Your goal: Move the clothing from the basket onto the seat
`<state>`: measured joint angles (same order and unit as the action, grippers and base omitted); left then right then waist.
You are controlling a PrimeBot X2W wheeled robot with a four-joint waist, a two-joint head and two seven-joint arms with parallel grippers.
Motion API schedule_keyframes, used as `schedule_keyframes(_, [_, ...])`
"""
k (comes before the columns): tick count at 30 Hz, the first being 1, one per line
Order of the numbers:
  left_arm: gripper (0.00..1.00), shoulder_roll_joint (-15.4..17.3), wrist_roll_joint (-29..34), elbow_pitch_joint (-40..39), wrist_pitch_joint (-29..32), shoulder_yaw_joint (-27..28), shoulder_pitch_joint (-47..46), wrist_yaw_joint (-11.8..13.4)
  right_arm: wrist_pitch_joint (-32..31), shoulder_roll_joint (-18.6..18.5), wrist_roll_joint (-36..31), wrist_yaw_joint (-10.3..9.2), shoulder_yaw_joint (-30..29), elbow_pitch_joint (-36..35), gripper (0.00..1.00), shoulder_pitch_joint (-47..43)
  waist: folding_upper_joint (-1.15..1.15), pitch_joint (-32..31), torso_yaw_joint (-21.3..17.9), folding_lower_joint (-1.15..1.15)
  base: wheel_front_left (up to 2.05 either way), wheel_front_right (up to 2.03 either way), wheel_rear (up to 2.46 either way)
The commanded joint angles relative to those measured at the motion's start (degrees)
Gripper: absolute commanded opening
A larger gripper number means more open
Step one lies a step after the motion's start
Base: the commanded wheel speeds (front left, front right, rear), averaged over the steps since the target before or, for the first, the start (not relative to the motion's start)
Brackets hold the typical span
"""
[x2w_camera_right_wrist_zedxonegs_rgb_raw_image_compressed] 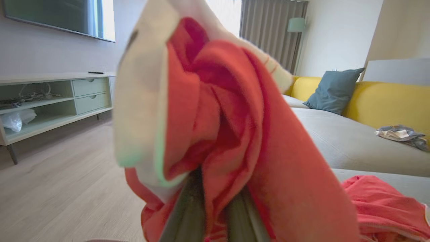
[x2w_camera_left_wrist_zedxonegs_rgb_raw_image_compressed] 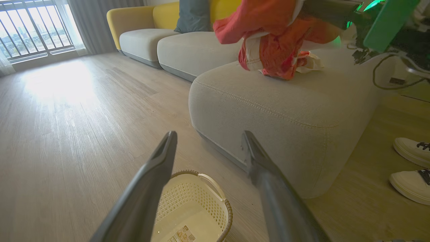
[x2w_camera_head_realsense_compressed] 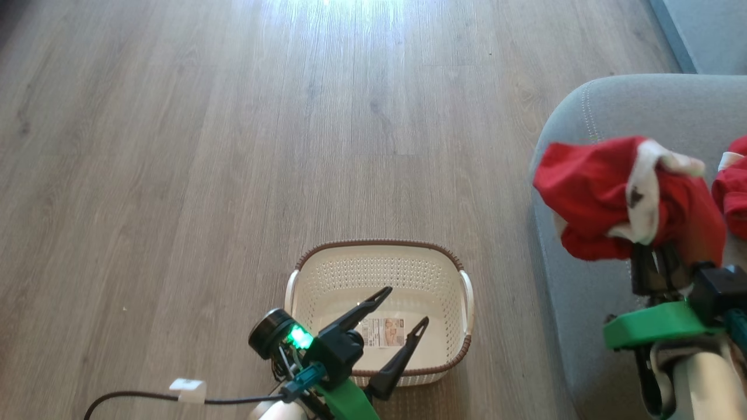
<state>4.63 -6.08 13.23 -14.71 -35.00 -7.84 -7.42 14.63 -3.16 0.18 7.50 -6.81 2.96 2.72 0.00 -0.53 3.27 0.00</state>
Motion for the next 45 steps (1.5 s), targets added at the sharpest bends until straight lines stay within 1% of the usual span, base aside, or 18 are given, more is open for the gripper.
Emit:
schedule_keyframes(1, [1.00, -0.47, -0.44, -1.65, -0.29, 2.22, -1.34, -0.06, 0.37, 0.01, 0.48, -0.01, 0.62, -1.19, 0.00, 0.82, 0.00, -0.01, -0.03, 0.00, 0.00, 0.00, 0.00])
schedule_keyframes(4, [1.00, -0.38, -0.26, -0.84, -0.29, 2.27, -1.27, -0.06, 0.37, 0.17, 0.67, -0.01, -0.44, 0.89, 0.00, 1.07, 0.00, -0.01, -0.09, 0.00, 0.00, 0.00, 0.00])
schedule_keyframes(9, [1.00, -0.40, -0.14, -0.11, -0.29, 2.32, -1.33, -0.06, 0.37, 0.25, 1.06, -0.01, -0.40, 2.11, 0.00, 1.47, 0.00, -0.05, -0.19, 0.00, 0.00, 0.00, 0.00])
schedule_keyframes(17, [1.00, -0.36, -0.23, 0.05, -0.29, 2.46, -1.51, -0.06, 0.37, 0.27, 1.52, -0.01, -0.34, 1.98, 0.00, 1.87, 0.00, -0.04, -0.24, 0.00, 0.00, 0.00, 0.00])
schedule_keyframes(23, [1.00, -0.27, -0.19, -0.27, -0.29, 2.94, -1.25, -0.06, 0.37, 0.27, 1.26, -0.01, -0.54, 1.12, 0.00, 2.35, 0.00, 0.36, -1.97, 0.00, 0.00, 0.00, 0.00])
schedule_keyframes(27, [1.00, -0.24, -0.16, -0.62, -0.29, 2.98, -1.33, -0.06, 0.37, 0.28, 1.09, -0.01, -0.87, 0.39, 0.00, 2.65, 0.00, 0.84, -4.22, 0.00, 0.00, 0.00, 0.00])
schedule_keyframes(30, [1.00, -0.21, -0.14, -1.00, -0.29, 3.12, -1.41, -0.07, 0.37, 0.28, 0.80, -0.01, -0.47, 0.05, 0.00, 2.94, 0.00, 1.39, -6.71, 0.00, 0.00, 0.00, 0.00])
schedule_keyframes(31, [1.00, -0.21, -0.14, -1.00, -0.29, 3.12, -1.41, -0.07, 0.37, 0.28, 0.80, -0.01, -0.47, 0.05, 0.00, 2.94, 0.00, 1.39, -6.71, 0.00, 0.00, 0.00, 0.00])
schedule_keyframes(37, [1.00, 0.03, 0.03, -1.44, -0.29, 3.15, -2.03, -0.07, 0.37, 0.28, 0.94, -0.01, 0.14, -1.02, 0.00, 3.56, 0.00, 2.96, -13.05, 0.00, 0.00, 0.00, 0.00])
schedule_keyframes(45, [1.00, -0.12, 0.04, -1.98, -0.29, 2.60, -3.19, -0.07, 0.37, 0.28, 0.57, -0.01, -1.14, -1.88, 0.00, 3.71, 0.00, 4.86, -20.90, 0.00, 0.00, 0.00, 0.00])
